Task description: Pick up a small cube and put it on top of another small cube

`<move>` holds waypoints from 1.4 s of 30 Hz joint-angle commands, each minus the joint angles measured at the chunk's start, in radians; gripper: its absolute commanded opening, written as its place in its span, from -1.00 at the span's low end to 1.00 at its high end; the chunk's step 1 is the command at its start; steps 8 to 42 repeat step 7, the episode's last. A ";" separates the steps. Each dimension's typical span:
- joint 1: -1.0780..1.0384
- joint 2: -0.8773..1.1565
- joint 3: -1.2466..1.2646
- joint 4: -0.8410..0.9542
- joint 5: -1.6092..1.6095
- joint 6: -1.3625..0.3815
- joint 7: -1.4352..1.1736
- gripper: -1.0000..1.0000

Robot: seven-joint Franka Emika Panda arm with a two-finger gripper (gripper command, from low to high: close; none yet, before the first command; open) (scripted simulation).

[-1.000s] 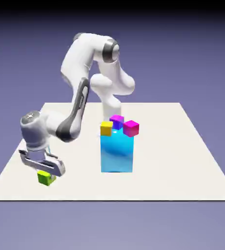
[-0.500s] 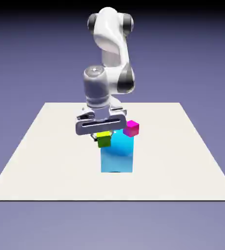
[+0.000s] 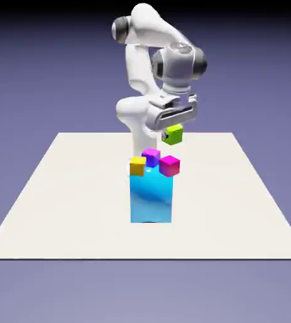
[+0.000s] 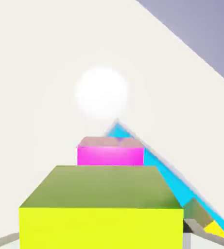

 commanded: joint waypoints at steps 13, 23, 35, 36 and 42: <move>-0.001 0.007 -0.001 -0.018 -0.004 0.025 0.002 1.00; -0.001 0.007 -0.001 -0.018 -0.004 0.025 0.002 1.00; -0.001 0.007 -0.001 -0.018 -0.004 0.025 0.002 1.00; -0.001 0.007 -0.001 -0.018 -0.004 0.025 0.002 1.00; -0.001 0.007 -0.001 -0.018 -0.004 0.025 0.002 1.00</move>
